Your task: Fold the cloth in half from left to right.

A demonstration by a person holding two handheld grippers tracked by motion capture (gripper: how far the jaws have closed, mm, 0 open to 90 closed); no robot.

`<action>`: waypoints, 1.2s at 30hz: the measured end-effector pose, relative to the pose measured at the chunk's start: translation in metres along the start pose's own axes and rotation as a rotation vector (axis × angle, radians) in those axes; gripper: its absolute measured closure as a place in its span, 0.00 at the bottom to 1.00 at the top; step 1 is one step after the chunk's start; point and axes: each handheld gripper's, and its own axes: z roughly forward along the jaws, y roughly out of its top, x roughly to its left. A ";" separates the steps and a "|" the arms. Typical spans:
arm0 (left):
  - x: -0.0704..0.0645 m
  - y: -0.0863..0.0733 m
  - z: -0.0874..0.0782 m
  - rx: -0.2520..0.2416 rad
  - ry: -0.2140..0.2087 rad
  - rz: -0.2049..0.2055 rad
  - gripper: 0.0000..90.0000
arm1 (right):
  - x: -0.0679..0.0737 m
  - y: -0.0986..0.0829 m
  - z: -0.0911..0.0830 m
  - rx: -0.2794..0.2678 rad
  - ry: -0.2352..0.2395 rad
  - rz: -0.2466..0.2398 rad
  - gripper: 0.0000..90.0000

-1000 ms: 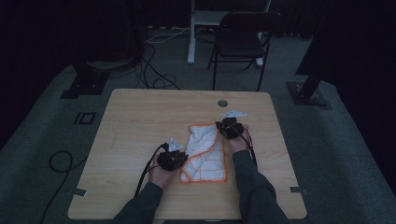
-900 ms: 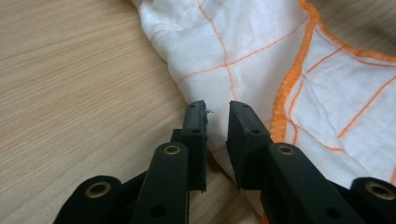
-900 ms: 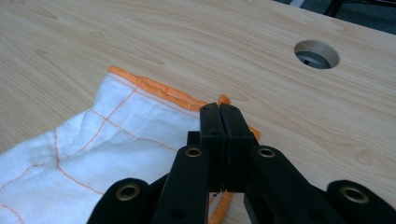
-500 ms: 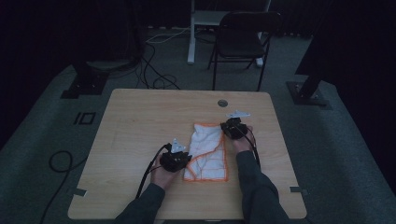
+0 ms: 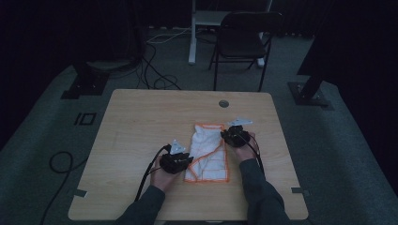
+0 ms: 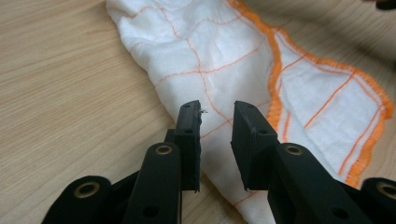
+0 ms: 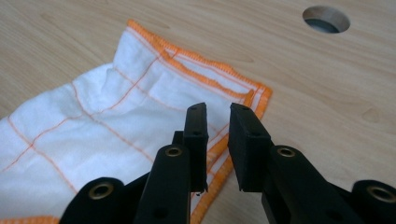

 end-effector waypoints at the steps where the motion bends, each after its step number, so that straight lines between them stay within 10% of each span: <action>1: 0.001 0.001 -0.003 -0.009 -0.006 -0.005 0.80 | 0.000 -0.001 0.000 0.002 0.000 -0.004 0.85; 18: -0.008 0.009 -0.003 -0.020 -0.085 -0.015 0.70 | 0.012 -0.005 -0.009 -0.004 0.036 -0.042 0.82; 26: -0.025 0.014 0.005 -0.007 -0.144 0.038 0.88 | 0.018 -0.005 -0.017 -0.016 0.047 -0.052 0.82; 36: -0.027 0.017 -0.001 -0.062 -0.169 0.047 0.76 | 0.029 -0.020 -0.031 -0.011 0.067 -0.068 0.79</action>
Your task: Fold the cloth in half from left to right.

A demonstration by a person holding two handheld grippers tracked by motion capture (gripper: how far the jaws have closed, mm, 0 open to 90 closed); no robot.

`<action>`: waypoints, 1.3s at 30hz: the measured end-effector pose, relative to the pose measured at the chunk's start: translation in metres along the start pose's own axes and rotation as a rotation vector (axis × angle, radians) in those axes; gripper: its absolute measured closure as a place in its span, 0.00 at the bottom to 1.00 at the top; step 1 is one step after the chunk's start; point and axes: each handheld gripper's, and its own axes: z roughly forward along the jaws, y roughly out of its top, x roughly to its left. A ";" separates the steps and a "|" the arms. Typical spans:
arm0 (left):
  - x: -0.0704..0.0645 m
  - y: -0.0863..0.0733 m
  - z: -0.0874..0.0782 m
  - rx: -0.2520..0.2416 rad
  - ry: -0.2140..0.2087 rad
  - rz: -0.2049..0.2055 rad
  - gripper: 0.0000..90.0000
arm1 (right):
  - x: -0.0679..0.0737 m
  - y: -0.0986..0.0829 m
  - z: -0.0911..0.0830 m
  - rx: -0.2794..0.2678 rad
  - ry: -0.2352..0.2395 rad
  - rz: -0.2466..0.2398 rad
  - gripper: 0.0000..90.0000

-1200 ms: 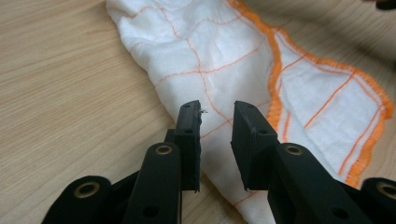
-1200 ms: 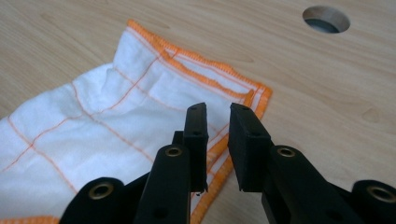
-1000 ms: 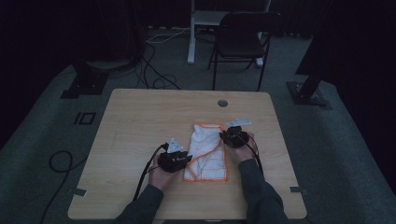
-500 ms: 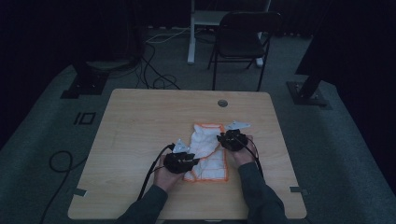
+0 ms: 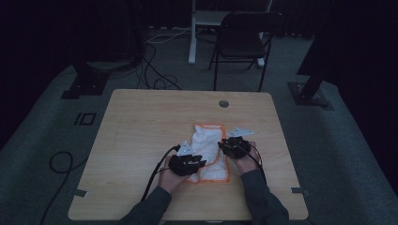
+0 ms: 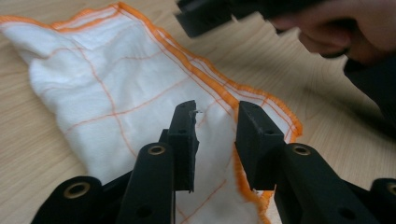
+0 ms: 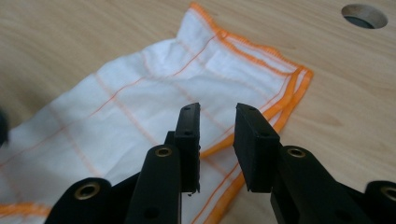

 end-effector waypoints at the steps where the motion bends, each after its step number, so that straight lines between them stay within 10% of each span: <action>1: 0.001 0.000 -0.002 -0.006 0.013 -0.002 0.76 | 0.004 -0.004 -0.004 -0.002 0.007 0.001 0.78; 27: 0.029 -0.020 -0.020 0.005 0.147 -0.043 0.72 | 0.024 -0.038 0.003 0.084 0.093 0.088 0.64; 39: 0.029 -0.021 -0.018 0.010 0.155 -0.044 0.72 | 0.031 -0.034 0.004 0.089 0.072 0.007 0.98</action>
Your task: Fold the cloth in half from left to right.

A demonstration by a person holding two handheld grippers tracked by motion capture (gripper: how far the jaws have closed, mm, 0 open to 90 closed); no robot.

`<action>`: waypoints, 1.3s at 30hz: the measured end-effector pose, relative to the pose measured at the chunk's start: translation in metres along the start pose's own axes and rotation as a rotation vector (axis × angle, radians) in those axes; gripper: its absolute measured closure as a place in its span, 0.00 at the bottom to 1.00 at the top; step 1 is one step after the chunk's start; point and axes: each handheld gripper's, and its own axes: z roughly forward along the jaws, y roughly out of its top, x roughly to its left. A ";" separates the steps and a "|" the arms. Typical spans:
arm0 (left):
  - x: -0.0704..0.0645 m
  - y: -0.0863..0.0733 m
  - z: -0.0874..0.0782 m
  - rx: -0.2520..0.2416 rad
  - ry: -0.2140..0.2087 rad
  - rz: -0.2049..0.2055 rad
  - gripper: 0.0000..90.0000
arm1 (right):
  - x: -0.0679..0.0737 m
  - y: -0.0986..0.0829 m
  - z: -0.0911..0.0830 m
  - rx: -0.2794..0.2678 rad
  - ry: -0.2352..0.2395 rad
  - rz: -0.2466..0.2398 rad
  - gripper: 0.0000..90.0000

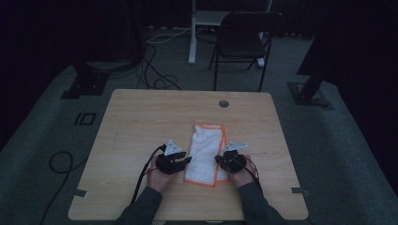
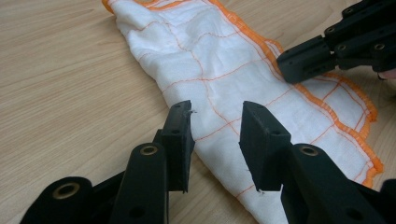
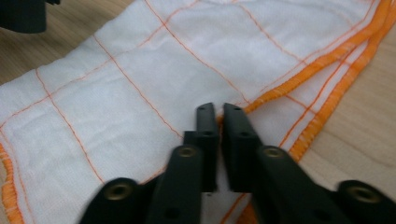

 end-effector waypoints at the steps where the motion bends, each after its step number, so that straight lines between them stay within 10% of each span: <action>1: 0.000 0.000 0.000 0.000 0.000 0.001 0.72 | 0.001 0.001 -0.002 -0.009 -0.013 -0.021 0.99; 17: 0.000 0.002 0.003 0.003 0.002 -0.005 0.72 | -0.018 0.007 -0.025 -0.056 -0.044 0.025 0.99; 29: 0.003 0.002 0.008 0.017 0.022 -0.008 0.71 | -0.033 0.009 -0.015 0.055 -0.057 0.052 0.88; 39: 0.014 0.013 0.018 0.010 0.056 -0.017 0.71 | -0.043 0.019 -0.022 -0.057 -0.078 0.080 0.81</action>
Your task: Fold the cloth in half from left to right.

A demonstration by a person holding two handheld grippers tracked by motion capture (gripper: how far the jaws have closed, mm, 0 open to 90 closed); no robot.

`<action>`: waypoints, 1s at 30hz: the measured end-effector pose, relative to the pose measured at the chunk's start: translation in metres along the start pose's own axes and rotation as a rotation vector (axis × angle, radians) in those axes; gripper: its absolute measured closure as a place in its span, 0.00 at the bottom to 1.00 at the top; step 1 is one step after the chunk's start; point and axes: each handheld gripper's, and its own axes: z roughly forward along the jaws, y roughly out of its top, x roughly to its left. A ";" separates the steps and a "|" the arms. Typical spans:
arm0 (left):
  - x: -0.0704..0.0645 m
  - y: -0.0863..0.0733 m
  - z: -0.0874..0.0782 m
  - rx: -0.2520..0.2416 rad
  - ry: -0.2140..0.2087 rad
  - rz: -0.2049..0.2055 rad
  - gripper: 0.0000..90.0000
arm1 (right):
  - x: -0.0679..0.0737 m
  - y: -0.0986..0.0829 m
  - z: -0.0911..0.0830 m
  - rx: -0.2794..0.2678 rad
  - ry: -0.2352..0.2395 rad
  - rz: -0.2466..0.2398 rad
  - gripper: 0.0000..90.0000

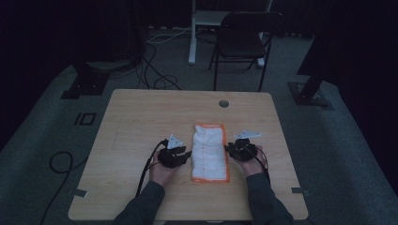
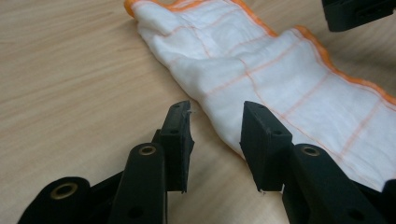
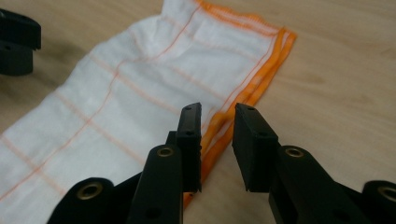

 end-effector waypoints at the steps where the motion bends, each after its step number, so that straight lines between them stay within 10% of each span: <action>1: 0.001 0.002 0.001 -0.004 0.002 -0.004 0.71 | -0.001 0.001 0.001 -0.006 -0.003 0.001 0.81; 30: 0.028 0.034 0.028 -0.020 0.052 -0.050 0.70 | -0.012 0.011 0.027 -0.067 -0.057 -0.006 0.82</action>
